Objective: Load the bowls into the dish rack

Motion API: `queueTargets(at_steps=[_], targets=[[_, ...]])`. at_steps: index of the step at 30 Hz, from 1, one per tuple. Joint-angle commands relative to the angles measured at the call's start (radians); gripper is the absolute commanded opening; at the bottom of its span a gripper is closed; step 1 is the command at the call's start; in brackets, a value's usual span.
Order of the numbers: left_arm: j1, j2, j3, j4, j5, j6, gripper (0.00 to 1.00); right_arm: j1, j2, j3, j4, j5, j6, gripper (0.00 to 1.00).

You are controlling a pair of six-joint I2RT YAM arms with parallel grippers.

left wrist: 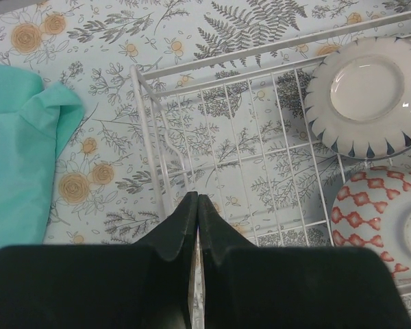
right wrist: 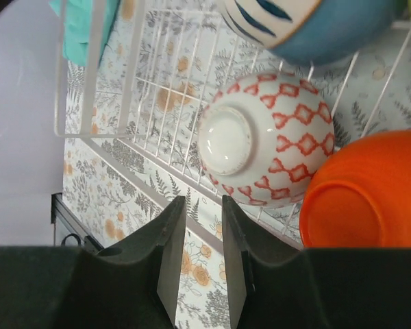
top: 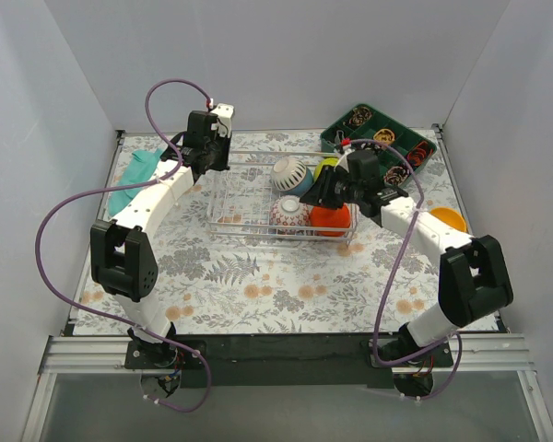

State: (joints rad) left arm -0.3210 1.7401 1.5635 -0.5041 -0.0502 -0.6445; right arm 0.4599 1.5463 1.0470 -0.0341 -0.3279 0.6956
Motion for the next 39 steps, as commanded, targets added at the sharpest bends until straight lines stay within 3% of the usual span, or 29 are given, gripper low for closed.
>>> queueTargets(at_steps=[1, 5, 7, 9, 13, 15, 18, 25, 39], targets=[[-0.004, -0.045, 0.033, -0.002, 0.035, -0.006, 0.02, -0.076, -0.104, 0.137, -0.119, -0.042, -0.204, 0.36], [-0.004, -0.047, 0.059, -0.002, 0.042, 0.02, 0.19, -0.215, -0.156, 0.228, -0.364, 0.079, -0.525, 0.36], [-0.004, -0.047, 0.069, -0.001, 0.042, 0.029, 0.28, -0.265, -0.184, 0.239, -0.449, 0.218, -0.733, 0.36], [-0.004, -0.045, 0.072, 0.002, 0.047, 0.04, 0.35, -0.341, -0.215, 0.196, -0.516, 0.321, -0.914, 0.37], [-0.004, -0.036, 0.095, 0.003, 0.049, 0.042, 0.45, -0.525, -0.255, 0.087, -0.552, 0.372, -1.091, 0.38], [-0.004, -0.027, 0.107, 0.001, 0.079, 0.042, 0.48, -0.621, -0.224, 0.076, -0.595, 0.365, -1.119, 0.38], [-0.004, -0.008, 0.131, -0.005, 0.09, 0.043, 0.5, -0.664, -0.158, 0.084, -0.633, 0.403, -1.174, 0.37], [-0.016, 0.035, 0.196, -0.033, 0.124, 0.055, 0.52, -0.67, -0.098, 0.128, -0.667, 0.406, -1.156, 0.39], [-0.046, 0.019, 0.201, -0.093, 0.02, 0.157, 0.55, -0.67, 0.018, 0.111, -0.635, 0.369, -1.145, 0.39]])
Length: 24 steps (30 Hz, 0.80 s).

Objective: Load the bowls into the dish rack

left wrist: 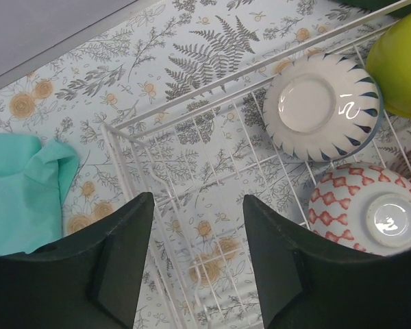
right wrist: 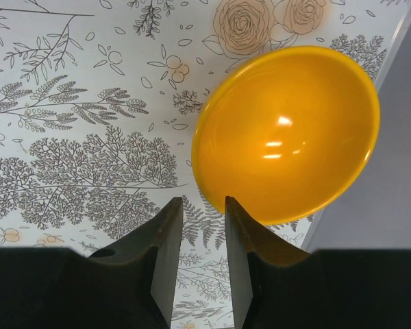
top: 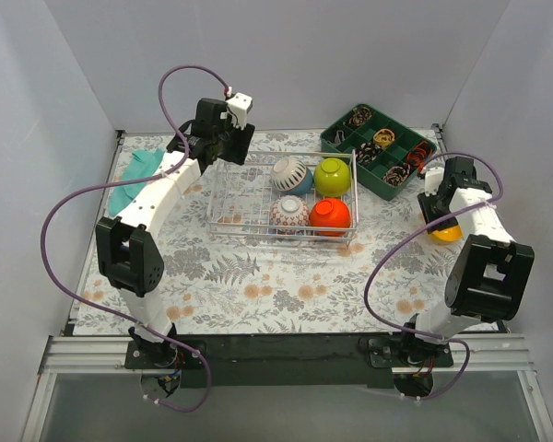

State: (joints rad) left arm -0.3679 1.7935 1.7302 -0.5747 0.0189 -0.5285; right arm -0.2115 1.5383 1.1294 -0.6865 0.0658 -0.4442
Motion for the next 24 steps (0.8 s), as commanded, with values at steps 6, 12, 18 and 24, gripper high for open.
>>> queueTargets(at_steps=[6, 12, 18, 24], targets=[[-0.031, -0.046, 0.016, -0.028, -0.073, 0.064, 0.55, 0.003, 0.083, 0.053, 0.044, -0.032, -0.007, 0.39], [-0.068, -0.051, 0.0, -0.024, -0.094, 0.084, 0.55, 0.003, 0.114, 0.064, 0.03, -0.037, -0.022, 0.27], [-0.082, -0.043, 0.003, -0.013, -0.088, 0.078, 0.55, 0.001, 0.01, 0.066, -0.063, -0.044, -0.04, 0.01], [-0.083, -0.043, 0.0, 0.002, -0.085, 0.044, 0.55, 0.003, -0.133, 0.211, -0.315, -0.243, -0.024, 0.01]])
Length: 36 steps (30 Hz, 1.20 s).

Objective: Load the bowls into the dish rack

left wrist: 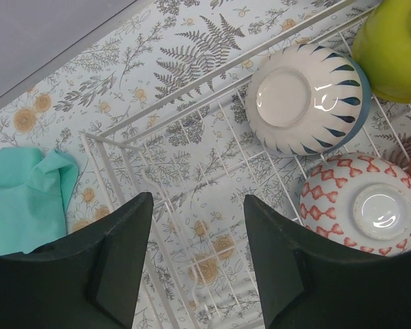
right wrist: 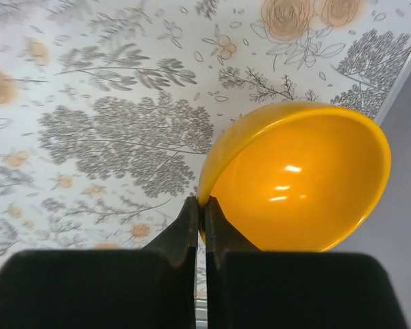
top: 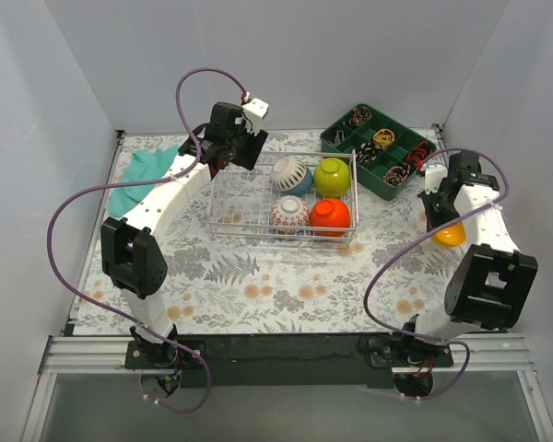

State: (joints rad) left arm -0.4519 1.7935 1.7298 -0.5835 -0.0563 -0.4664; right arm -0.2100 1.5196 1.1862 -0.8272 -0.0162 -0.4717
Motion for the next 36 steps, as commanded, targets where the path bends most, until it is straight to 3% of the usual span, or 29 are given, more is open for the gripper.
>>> queueTargets(at_steps=[1, 3, 5, 7, 10, 11, 12, 13, 15, 17, 25, 28, 29, 32, 36], targets=[[0.002, -0.045, 0.001, 0.014, -0.019, -0.023, 0.55, 0.001, -0.121, 0.227, -0.249, -0.201, 0.008, 0.01], [0.002, -0.046, -0.01, 0.03, -0.045, -0.043, 0.55, 0.001, -0.154, 0.303, -0.294, -0.377, -0.011, 0.01], [0.002, -0.051, -0.027, 0.051, -0.091, -0.06, 0.55, 0.001, -0.211, 0.36, -0.259, -0.488, 0.013, 0.01], [0.002, -0.057, -0.039, 0.057, -0.105, -0.072, 0.55, 0.001, -0.252, 0.354, -0.192, -0.707, 0.06, 0.01], [0.002, -0.075, -0.07, 0.063, -0.106, -0.084, 0.58, 0.004, -0.349, 0.201, 0.176, -0.982, 0.345, 0.01], [0.002, -0.082, -0.076, 0.063, -0.103, -0.092, 0.59, 0.011, -0.405, 0.033, 0.508, -1.037, 0.507, 0.01], [0.002, -0.092, -0.091, 0.065, -0.093, -0.095, 0.59, 0.018, -0.435, -0.062, 0.763, -1.094, 0.85, 0.01], [0.002, -0.097, -0.096, 0.063, -0.091, -0.097, 0.59, 0.029, -0.456, -0.13, 0.945, -1.088, 0.954, 0.01], [0.002, -0.109, -0.104, 0.062, -0.091, -0.098, 0.59, 0.148, -0.421, -0.122, 1.022, -1.067, 0.934, 0.01], [0.002, -0.117, -0.113, 0.057, -0.094, -0.098, 0.57, 0.242, -0.363, -0.119, 1.134, -1.085, 1.045, 0.01], [0.002, -0.175, -0.194, 0.07, -0.126, -0.069, 0.49, 0.449, -0.213, -0.078, 1.474, -1.036, 1.197, 0.01], [0.007, -0.174, -0.22, 0.088, -0.145, -0.025, 0.4, 0.515, -0.158, -0.12, 1.582, -1.019, 1.28, 0.01], [0.01, -0.168, -0.22, 0.097, -0.158, -0.021, 0.24, 0.527, -0.129, -0.155, 1.679, -1.015, 1.301, 0.01], [0.035, -0.155, -0.204, 0.091, -0.151, -0.024, 0.0, 0.569, -0.063, -0.23, 1.871, -0.986, 1.398, 0.01], [0.041, -0.143, -0.182, 0.071, -0.126, -0.038, 0.0, 0.6, 0.025, -0.26, 2.072, -0.962, 1.49, 0.01]])
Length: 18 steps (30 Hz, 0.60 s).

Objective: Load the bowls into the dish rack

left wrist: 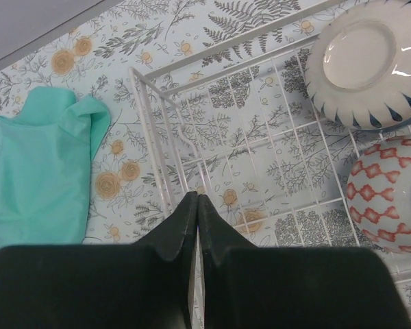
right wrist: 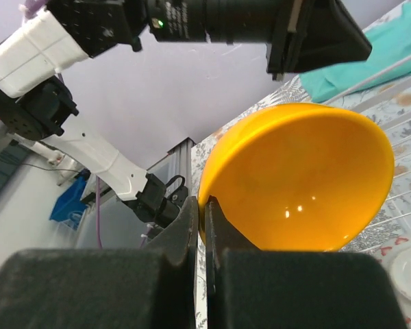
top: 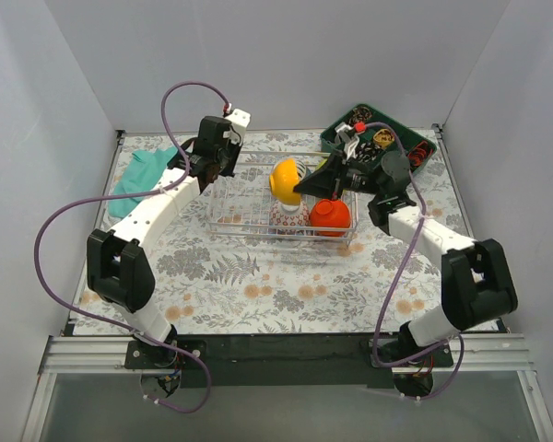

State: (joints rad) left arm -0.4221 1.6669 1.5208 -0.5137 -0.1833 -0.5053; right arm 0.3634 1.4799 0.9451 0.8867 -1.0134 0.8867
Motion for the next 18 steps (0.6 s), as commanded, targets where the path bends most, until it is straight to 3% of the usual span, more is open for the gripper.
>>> queueTargets(at_steps=[1, 10, 18], targets=[[0.011, -0.015, 0.03, -0.003, 0.011, -0.002, 0.0, 0.031, 0.086, -0.016, 0.386, 0.035, 0.177, 0.01], [0.011, 0.002, 0.05, -0.069, 0.108, -0.015, 0.0, 0.046, 0.287, 0.07, 0.508, 0.07, 0.273, 0.01], [0.011, -0.003, 0.019, -0.106, 0.203, -0.05, 0.0, 0.08, 0.327, 0.038, 0.459, 0.121, 0.256, 0.01]])
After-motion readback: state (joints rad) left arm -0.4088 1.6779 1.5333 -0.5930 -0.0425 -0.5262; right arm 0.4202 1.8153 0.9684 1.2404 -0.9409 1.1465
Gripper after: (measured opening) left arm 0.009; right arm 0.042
